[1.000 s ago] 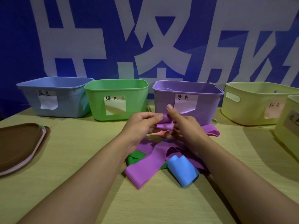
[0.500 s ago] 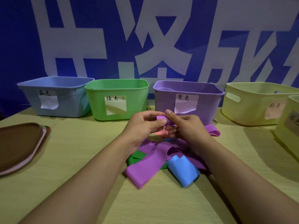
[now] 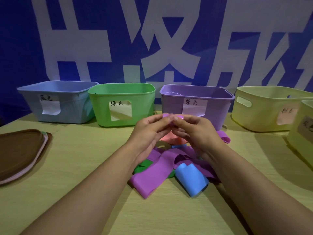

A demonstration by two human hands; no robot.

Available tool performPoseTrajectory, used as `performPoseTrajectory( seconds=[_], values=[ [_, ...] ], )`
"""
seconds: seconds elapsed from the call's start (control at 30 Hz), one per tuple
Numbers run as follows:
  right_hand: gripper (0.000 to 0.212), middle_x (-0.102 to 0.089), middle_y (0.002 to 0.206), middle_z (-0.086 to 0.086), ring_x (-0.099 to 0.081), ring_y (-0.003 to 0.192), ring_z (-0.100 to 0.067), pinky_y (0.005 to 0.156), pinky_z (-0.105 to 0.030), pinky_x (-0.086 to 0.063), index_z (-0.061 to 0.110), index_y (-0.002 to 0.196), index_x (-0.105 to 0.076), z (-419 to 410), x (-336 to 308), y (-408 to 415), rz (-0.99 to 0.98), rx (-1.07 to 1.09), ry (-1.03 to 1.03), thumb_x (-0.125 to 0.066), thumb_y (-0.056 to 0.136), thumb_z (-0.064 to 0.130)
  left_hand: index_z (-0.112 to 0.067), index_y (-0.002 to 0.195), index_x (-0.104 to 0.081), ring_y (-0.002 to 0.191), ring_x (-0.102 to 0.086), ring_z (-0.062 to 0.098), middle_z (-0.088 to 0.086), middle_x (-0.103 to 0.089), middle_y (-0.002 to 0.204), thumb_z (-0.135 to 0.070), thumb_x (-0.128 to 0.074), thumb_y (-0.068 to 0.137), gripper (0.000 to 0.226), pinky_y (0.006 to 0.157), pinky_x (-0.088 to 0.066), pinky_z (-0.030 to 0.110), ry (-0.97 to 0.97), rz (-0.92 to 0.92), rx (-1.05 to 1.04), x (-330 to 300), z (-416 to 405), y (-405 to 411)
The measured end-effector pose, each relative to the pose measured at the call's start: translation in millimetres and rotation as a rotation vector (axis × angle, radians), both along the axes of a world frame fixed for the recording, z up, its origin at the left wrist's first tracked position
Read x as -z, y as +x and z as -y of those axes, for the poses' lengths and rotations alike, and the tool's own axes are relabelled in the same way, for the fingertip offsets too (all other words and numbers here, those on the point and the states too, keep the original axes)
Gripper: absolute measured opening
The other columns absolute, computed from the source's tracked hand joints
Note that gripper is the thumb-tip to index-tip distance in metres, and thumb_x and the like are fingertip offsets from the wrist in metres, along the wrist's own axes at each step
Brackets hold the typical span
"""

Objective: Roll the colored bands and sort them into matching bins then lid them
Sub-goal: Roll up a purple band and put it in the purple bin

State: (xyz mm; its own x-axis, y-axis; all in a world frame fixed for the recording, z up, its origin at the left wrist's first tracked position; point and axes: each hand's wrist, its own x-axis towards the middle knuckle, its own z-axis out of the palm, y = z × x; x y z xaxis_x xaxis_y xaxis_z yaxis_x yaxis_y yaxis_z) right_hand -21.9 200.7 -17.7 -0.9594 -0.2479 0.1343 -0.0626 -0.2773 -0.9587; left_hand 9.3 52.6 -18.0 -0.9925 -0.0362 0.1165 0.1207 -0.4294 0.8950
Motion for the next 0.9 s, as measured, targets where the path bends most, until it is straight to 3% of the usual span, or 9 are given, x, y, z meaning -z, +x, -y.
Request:
performPoseTrajectory(
  seconds=[0.13, 0.3, 0.4, 0.5, 0.6, 0.67, 0.73, 0.83, 0.9],
  values=[
    [0.028, -0.077, 0.095, -0.016, -0.074, 0.080, -0.017, 0.066, -0.024, -0.061, 0.002, 0.110, -0.074, 0, 0, 3, -0.106, 0.040, 0.102, -0.080, 0.083, 0.003, -0.004, 0.100, -0.073, 0.089, -0.075, 0.019, 0.016, -0.078, 0.097, -0.033, -0.073, 0.091, 0.030, 0.091, -0.060, 0.030, -0.055, 0.103, -0.090, -3, 0, 2],
    [0.032, -0.076, 0.092, -0.013, -0.071, 0.072, -0.007, 0.056, -0.018, -0.056, 0.006, 0.109, -0.074, 3, -1, 5, -0.214, 0.047, 0.235, -0.082, 0.079, -0.003, -0.004, 0.091, -0.075, 0.066, -0.069, 0.017, 0.013, -0.075, 0.077, -0.045, -0.079, 0.084, 0.042, 0.069, -0.059, 0.029, -0.123, 0.201, -0.177, -3, -2, 4],
    [0.036, -0.077, 0.094, -0.016, -0.071, 0.076, -0.011, 0.061, -0.021, -0.060, 0.005, 0.110, -0.074, 4, 1, 4, -0.249, 0.046, 0.267, -0.083, 0.077, -0.005, -0.003, 0.091, -0.076, 0.064, -0.068, 0.017, 0.013, -0.073, 0.075, -0.042, -0.082, 0.082, 0.040, 0.063, -0.059, 0.025, -0.122, 0.216, -0.186, -2, -1, 3],
    [0.041, -0.075, 0.089, -0.008, -0.070, 0.071, -0.008, 0.061, -0.021, -0.059, 0.005, 0.114, -0.070, 4, 1, 4, -0.242, 0.021, 0.283, -0.082, 0.077, -0.007, -0.003, 0.089, -0.075, 0.064, -0.068, 0.016, 0.011, -0.073, 0.075, -0.029, -0.080, 0.087, 0.027, 0.062, -0.059, 0.021, -0.091, 0.206, -0.166, -1, 1, 2],
    [0.057, -0.073, 0.101, -0.011, -0.072, 0.083, -0.017, 0.076, -0.036, -0.063, 0.008, 0.126, -0.063, 2, 2, 2, -0.187, 0.002, 0.287, -0.084, 0.075, -0.004, -0.003, 0.085, -0.073, 0.059, -0.066, 0.013, 0.007, -0.071, 0.068, -0.019, -0.076, 0.090, 0.018, 0.058, -0.057, 0.019, -0.070, 0.187, -0.128, -2, 3, 2],
    [0.064, -0.072, 0.114, -0.015, -0.072, 0.095, -0.026, 0.088, -0.046, -0.060, 0.010, 0.129, -0.063, 2, 3, 2, -0.130, -0.053, 0.267, -0.090, 0.071, 0.008, -0.003, 0.085, -0.073, 0.059, -0.068, 0.011, 0.006, -0.073, 0.068, -0.013, -0.073, 0.093, 0.013, 0.059, -0.057, 0.019, -0.081, 0.156, -0.108, -3, 5, 1],
    [0.062, -0.072, 0.113, -0.015, -0.070, 0.095, -0.031, 0.095, -0.043, -0.057, 0.007, 0.121, -0.067, 1, 2, 2, -0.034, -0.128, 0.180, -0.093, 0.068, 0.028, -0.002, 0.088, -0.073, 0.066, -0.070, 0.013, 0.008, -0.074, 0.073, -0.008, -0.069, 0.094, 0.009, 0.066, -0.061, 0.021, -0.086, 0.118, -0.081, -4, 6, 1],
    [0.056, -0.068, 0.088, -0.015, -0.062, 0.082, -0.027, 0.092, -0.035, -0.057, 0.000, 0.108, -0.069, -2, -7, 5, 0.154, -0.141, 0.132, -0.070, 0.088, 0.052, 0.002, 0.098, -0.072, 0.074, -0.073, 0.016, 0.014, -0.075, 0.086, 0.000, -0.067, 0.092, 0.008, 0.075, -0.062, 0.022, -0.096, 0.047, -0.038, -6, 10, 2],
    [0.070, -0.076, 0.093, -0.015, -0.073, 0.080, -0.025, 0.083, -0.036, -0.063, -0.001, 0.110, -0.070, -8, -12, 4, 0.275, -0.158, 0.171, -0.055, 0.093, 0.065, 0.000, 0.098, -0.072, 0.079, -0.072, 0.016, 0.013, -0.074, 0.091, 0.002, -0.069, 0.090, 0.010, 0.079, -0.061, 0.022, -0.160, -0.001, -0.036, -5, 13, 2]
  ],
)
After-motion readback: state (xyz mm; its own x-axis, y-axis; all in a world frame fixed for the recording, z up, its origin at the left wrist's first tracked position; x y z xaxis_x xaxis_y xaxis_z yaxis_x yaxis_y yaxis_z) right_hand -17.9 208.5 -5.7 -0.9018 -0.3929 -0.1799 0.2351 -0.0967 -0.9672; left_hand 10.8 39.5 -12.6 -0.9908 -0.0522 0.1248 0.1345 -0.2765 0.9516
